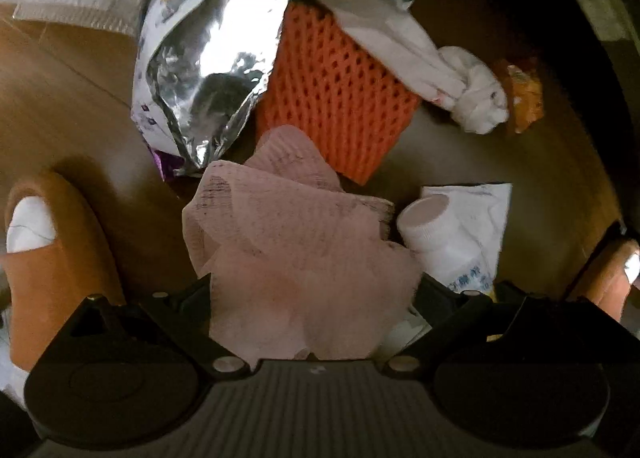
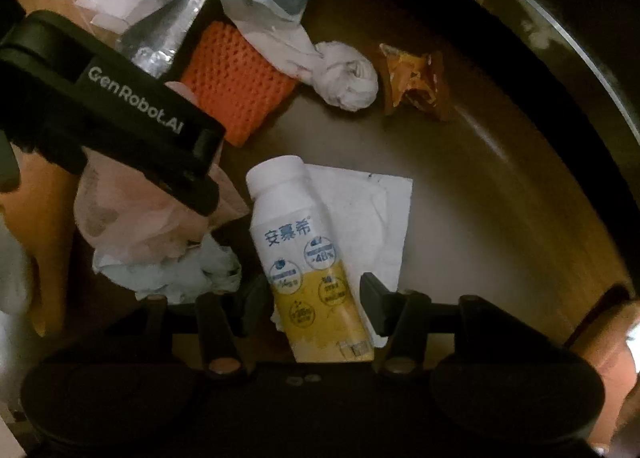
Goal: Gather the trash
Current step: 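Grasp the pink mesh with the left tool while the right tool grasps the yogurt bottle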
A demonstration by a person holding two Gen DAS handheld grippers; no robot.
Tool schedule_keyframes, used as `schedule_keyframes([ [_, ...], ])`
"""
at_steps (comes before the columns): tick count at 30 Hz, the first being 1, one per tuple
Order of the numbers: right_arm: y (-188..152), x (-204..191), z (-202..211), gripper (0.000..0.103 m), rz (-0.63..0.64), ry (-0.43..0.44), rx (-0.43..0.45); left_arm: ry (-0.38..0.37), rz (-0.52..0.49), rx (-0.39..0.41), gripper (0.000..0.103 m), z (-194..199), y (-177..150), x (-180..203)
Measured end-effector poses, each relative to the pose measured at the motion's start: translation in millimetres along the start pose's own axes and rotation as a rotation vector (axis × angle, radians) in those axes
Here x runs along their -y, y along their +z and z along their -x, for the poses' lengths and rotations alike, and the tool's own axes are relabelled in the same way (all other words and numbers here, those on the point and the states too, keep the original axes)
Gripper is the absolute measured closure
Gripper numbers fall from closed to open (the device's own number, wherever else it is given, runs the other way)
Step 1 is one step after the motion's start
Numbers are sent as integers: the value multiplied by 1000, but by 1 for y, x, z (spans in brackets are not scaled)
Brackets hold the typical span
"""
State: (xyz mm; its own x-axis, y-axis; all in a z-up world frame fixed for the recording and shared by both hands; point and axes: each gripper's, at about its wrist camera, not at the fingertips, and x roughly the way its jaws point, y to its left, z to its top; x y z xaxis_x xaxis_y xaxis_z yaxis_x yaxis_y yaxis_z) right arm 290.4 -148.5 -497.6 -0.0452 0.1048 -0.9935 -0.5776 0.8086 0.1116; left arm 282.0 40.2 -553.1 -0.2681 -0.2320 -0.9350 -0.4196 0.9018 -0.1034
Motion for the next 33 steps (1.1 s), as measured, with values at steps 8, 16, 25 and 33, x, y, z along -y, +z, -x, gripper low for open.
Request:
schedule_keyframes([
  [8,0,-10,-14,53,48,-9,18,-18,7,3,33,-14,0,0],
  [16,4,-17,-3,58,42,-15,24,-29,43,-6,61,0,-2,-2],
  [25,2,-18,52,59,-133,-7,64,-68,78,76,66,62,-33,-2],
  [33,-14,-24,126,59,-245,-31,177,-123,63,194,66,144,-78,-7],
])
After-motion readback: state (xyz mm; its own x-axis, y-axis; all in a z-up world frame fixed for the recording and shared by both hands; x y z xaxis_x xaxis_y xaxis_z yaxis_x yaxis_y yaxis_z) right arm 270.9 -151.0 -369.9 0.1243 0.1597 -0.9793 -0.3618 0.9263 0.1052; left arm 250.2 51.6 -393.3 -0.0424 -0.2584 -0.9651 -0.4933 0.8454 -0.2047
